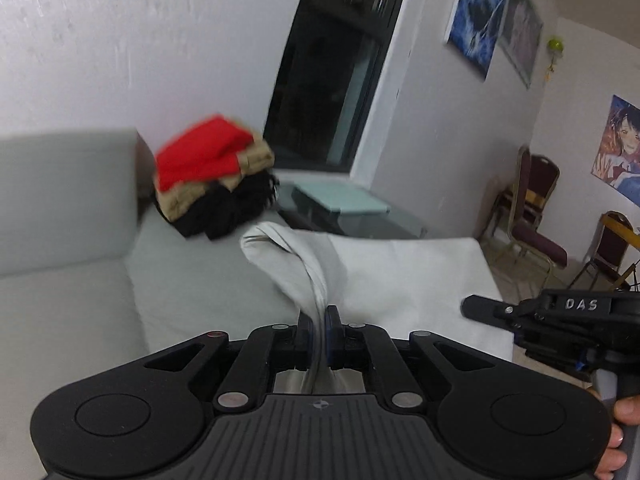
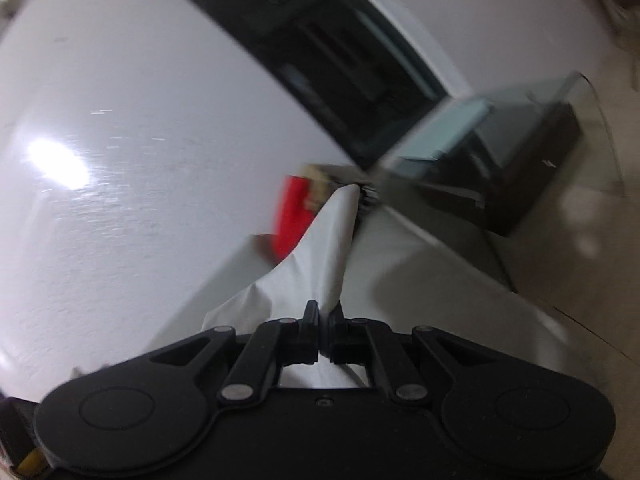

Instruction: Fold clothes

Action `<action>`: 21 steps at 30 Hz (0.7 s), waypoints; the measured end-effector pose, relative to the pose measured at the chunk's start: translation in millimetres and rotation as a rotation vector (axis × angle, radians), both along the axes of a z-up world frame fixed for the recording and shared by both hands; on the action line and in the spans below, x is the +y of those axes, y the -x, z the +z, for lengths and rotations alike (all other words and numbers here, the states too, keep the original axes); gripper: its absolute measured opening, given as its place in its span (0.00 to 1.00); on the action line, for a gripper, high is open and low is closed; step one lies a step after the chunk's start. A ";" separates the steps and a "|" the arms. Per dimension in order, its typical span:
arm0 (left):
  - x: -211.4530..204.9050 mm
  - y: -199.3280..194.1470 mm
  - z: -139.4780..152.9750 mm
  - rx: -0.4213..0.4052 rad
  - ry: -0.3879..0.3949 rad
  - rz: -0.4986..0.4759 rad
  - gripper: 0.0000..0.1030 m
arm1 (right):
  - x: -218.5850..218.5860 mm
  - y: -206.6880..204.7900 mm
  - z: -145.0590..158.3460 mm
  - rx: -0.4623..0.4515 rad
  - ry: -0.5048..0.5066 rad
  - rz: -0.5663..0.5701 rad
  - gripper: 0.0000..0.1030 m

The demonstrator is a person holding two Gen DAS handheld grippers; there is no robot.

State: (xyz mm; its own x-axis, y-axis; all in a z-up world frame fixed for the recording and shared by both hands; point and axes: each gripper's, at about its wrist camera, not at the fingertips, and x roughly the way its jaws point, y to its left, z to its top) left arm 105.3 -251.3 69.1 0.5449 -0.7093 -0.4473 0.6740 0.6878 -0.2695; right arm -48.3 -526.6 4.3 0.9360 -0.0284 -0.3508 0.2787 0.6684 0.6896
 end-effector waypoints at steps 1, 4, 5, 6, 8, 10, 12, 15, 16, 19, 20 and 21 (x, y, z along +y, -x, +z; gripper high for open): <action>-7.3 -10.3 -4.0 0.002 -0.001 -0.006 0.00 | -7.7 -12.6 -6.5 0.017 0.006 -0.010 0.04; -27.1 -44.1 -21.8 0.026 -0.020 0.003 0.02 | -28.1 -56.8 -25.6 0.048 0.031 -0.031 0.04; -36.3 -54.6 -31.7 0.034 -0.060 0.035 0.02 | -36.6 -73.3 -34.9 0.061 0.037 -0.033 0.04; -43.4 -63.4 -42.7 0.040 -0.108 0.073 0.02 | -44.1 -88.2 -46.3 0.113 0.061 -0.035 0.06; -40.5 -76.0 -57.5 0.087 -0.156 0.115 0.03 | -58.6 -107.6 -66.9 0.249 0.105 -0.087 0.14; -25.3 -79.2 -66.5 0.109 -0.163 0.124 0.15 | -73.3 -104.5 -80.9 0.346 0.108 -0.183 0.27; -13.9 -76.3 -73.0 0.107 -0.192 0.118 0.23 | -83.5 -80.6 -86.8 0.320 0.089 -0.232 0.54; -14.7 -66.9 -77.2 0.093 -0.224 0.077 0.23 | -83.1 -44.6 -84.4 0.323 0.109 -0.275 0.53; -16.9 -63.2 -77.4 0.090 -0.224 0.058 0.22 | -79.5 -35.4 -82.5 0.309 0.111 -0.266 0.52; -27.6 -46.6 -76.2 0.058 -0.206 -0.018 0.22 | -60.0 -15.2 -72.8 0.251 0.157 -0.206 0.29; -33.8 -39.0 -75.6 0.041 -0.202 -0.050 0.23 | -52.2 -12.1 -70.4 0.240 0.184 -0.172 0.28; -42.1 -30.9 -75.7 0.024 -0.206 -0.080 0.25 | -44.4 -9.6 -68.3 0.231 0.212 -0.137 0.28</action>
State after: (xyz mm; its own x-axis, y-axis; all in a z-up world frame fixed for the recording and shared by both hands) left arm 136.2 -293.4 -6.6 0.4785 -0.6418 -0.5992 0.7236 0.6748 -0.1449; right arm -38.8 -571.0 -64.0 0.8152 -0.2432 -0.5257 0.5081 0.7360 0.4474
